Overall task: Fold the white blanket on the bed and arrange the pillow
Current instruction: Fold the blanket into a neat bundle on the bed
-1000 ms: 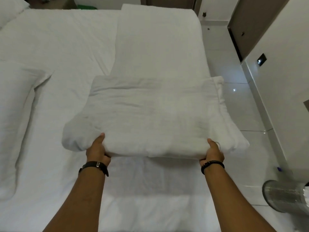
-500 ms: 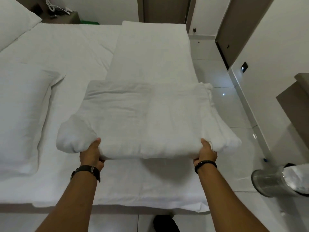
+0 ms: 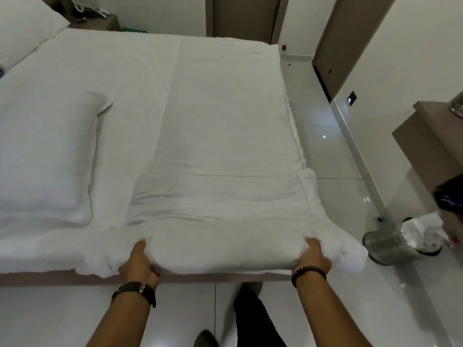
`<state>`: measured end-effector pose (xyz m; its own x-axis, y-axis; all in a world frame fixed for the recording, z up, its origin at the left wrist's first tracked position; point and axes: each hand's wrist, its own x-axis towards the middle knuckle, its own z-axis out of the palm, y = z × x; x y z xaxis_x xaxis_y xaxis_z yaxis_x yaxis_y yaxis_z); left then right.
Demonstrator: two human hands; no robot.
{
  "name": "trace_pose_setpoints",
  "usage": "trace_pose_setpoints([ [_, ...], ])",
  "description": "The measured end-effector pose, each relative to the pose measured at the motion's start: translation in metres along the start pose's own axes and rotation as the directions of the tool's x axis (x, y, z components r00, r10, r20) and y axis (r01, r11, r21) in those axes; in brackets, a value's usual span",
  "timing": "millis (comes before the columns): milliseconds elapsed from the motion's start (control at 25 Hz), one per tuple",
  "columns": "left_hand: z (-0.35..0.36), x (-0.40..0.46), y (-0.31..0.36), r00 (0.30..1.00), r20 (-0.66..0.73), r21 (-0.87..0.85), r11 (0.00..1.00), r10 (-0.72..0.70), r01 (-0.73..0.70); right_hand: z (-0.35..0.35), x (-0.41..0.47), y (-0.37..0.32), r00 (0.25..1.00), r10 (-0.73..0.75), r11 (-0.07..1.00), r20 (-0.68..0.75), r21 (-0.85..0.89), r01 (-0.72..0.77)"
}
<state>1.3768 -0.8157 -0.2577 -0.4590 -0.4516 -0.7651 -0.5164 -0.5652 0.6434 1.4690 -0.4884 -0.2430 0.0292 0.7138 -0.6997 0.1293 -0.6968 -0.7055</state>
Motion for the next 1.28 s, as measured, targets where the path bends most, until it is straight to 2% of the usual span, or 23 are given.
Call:
trace_pose_setpoints([
  [200, 0.107, -0.007, 0.085, 0.976, 0.187, -0.142, 0.986, 0.116, -0.090, 0.070, -0.028, -0.064, 0.995, -0.032, 0.955, 0.093, 0.297, 0.003],
  [360, 0.244, 0.021, 0.157, 0.929, 0.327, -0.148, 0.980, 0.172, -0.129, 0.190, -0.020, -0.143, 0.976, -0.157, 0.905, 0.153, 0.417, 0.081],
  [440, 0.323, 0.026, 0.197, 0.886, 0.412, -0.150, 0.975, 0.210, -0.162, 0.273, -0.015, -0.201, 0.941, -0.221, 0.908, 0.255, 0.407, 0.102],
  [480, 0.360, 0.023, 0.216, 0.851, 0.471, -0.132, 0.972, 0.233, -0.193, 0.311, -0.009, -0.229, 0.901, -0.271, 0.914, 0.338, 0.384, 0.131],
  [520, 0.390, 0.021, 0.230, 0.825, 0.501, -0.067, 0.962, 0.260, -0.263, 0.344, 0.000, -0.250, 0.850, -0.340, 0.922, 0.402, 0.320, 0.218],
  [560, 0.411, 0.017, 0.239, 0.803, 0.515, 0.084, 0.915, 0.299, -0.395, 0.372, 0.009, -0.262, 0.785, -0.415, 0.910, 0.460, 0.206, 0.360],
  [600, 0.423, 0.018, 0.236, 0.750, 0.565, 0.259, 0.789, 0.344, -0.557, 0.392, 0.018, -0.262, 0.711, -0.463, 0.852, 0.529, 0.047, 0.521],
  [640, 0.427, 0.029, 0.223, 0.664, 0.647, 0.393, 0.583, 0.375, -0.711, 0.404, 0.029, -0.248, 0.640, -0.493, 0.737, 0.590, -0.107, 0.667],
  [680, 0.420, 0.039, 0.199, 0.591, 0.734, 0.480, 0.358, 0.335, -0.800, 0.407, 0.044, -0.224, 0.578, -0.466, 0.603, 0.669, -0.238, 0.761],
  [720, 0.412, 0.059, 0.171, 0.577, 0.779, 0.550, 0.174, 0.246, -0.817, 0.405, 0.062, -0.190, 0.541, -0.376, 0.459, 0.753, -0.355, 0.814],
  [760, 0.400, 0.083, 0.141, 0.621, 0.773, 0.621, 0.048, 0.128, -0.783, 0.398, 0.081, -0.154, 0.527, -0.231, 0.293, 0.818, -0.457, 0.840],
  [800, 0.389, 0.109, 0.115, 0.673, 0.739, 0.672, -0.073, 0.008, -0.737, 0.385, 0.100, -0.122, 0.547, -0.080, 0.087, 0.833, -0.541, 0.837],
  [840, 0.376, 0.130, 0.095, 0.723, 0.687, 0.710, -0.144, -0.075, -0.689, 0.373, 0.121, -0.095, 0.581, 0.013, -0.122, 0.814, -0.575, 0.809],
  [880, 0.365, 0.153, 0.080, 0.748, 0.655, 0.734, -0.146, -0.104, -0.663, 0.361, 0.136, -0.076, 0.603, 0.049, -0.265, 0.796, -0.572, 0.777],
  [920, 0.353, 0.173, 0.070, 0.759, 0.642, 0.745, -0.146, -0.106, -0.650, 0.349, 0.149, -0.065, 0.621, 0.058, -0.352, 0.781, -0.567, 0.745],
  [960, 0.340, 0.182, 0.064, 0.748, 0.658, 0.720, -0.218, -0.090, -0.659, 0.337, 0.153, -0.057, 0.619, 0.025, -0.419, 0.785, -0.554, 0.720],
  [1000, 0.329, 0.183, 0.059, 0.695, 0.718, 0.646, -0.342, -0.031, -0.683, 0.329, 0.153, -0.053, 0.561, -0.062, -0.482, 0.825, -0.517, 0.707],
  [1040, 0.322, 0.182, 0.054, 0.574, 0.818, 0.515, -0.488, 0.036, -0.704, 0.327, 0.150, -0.049, 0.454, -0.157, -0.537, 0.877, -0.461, 0.706],
  [1080, 0.321, 0.185, 0.049, 0.454, 0.891, 0.366, -0.605, 0.008, -0.707, 0.330, 0.147, -0.044, 0.374, -0.178, -0.566, 0.910, -0.405, 0.718],
  [1160, 0.335, 0.202, 0.049, 0.294, 0.951, 0.138, -0.715, -0.098, -0.685, 0.348, 0.149, -0.035, 0.247, -0.086, -0.623, 0.965, -0.246, 0.743],
  [1200, 0.344, 0.218, 0.052, 0.284, 0.950, 0.094, -0.752, -0.127, -0.652, 0.355, 0.159, -0.032, 0.213, -0.059, -0.662, 0.975, -0.197, 0.723],
  [1280, 0.348, 0.245, 0.062, 0.317, 0.945, 0.130, -0.792, -0.083, -0.596, 0.354, 0.189, -0.042, 0.195, -0.093, -0.713, 0.976, -0.201, 0.671],
])
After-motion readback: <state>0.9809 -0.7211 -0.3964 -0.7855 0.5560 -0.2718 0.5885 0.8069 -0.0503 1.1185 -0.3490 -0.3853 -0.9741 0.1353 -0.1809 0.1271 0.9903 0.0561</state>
